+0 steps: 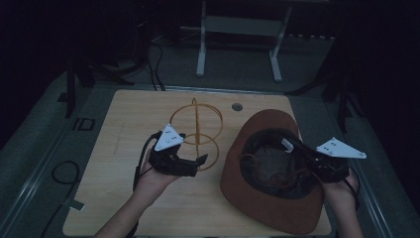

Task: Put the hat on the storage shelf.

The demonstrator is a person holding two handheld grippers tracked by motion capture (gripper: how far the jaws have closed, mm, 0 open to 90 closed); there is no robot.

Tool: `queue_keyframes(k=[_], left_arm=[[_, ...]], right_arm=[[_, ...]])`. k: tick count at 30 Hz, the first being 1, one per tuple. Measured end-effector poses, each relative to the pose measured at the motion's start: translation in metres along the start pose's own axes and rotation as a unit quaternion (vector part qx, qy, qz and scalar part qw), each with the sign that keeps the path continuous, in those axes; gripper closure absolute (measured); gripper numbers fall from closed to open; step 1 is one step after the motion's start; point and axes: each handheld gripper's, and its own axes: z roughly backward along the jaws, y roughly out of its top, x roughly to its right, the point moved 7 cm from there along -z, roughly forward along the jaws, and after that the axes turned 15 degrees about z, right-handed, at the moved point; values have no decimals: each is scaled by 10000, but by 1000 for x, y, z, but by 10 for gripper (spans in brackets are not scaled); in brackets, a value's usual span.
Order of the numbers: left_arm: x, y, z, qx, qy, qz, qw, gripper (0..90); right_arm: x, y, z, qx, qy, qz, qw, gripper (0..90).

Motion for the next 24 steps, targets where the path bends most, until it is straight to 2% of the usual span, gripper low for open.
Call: queue_keyframes(k=[6,10,12,13,18,21,24], left_arm=[[31,14,-20,-122,-193,-287,9993,77],[49,18,-38,-312,-278,-472,9980,80],[57,20,-47,-359,-311,-554,9973,113],[57,20,-47,-359,-311,-554,9973,114],[72,25,-75,-479,-342,-631,9963,127],[76,29,-90,-545,-245,-760,9953,139],[77,33,-101,-651,-134,-781,9947,146]], right_arm=[[-9,1,1,18,73,95,9999,842],[-11,1,2,18,96,131,9999,842],[-12,1,3,34,105,134,9998,842],[-12,1,3,34,105,134,9998,842],[-14,5,8,101,141,201,9996,842],[-16,7,11,131,158,225,9995,842],[-17,9,13,158,170,269,9994,842]])
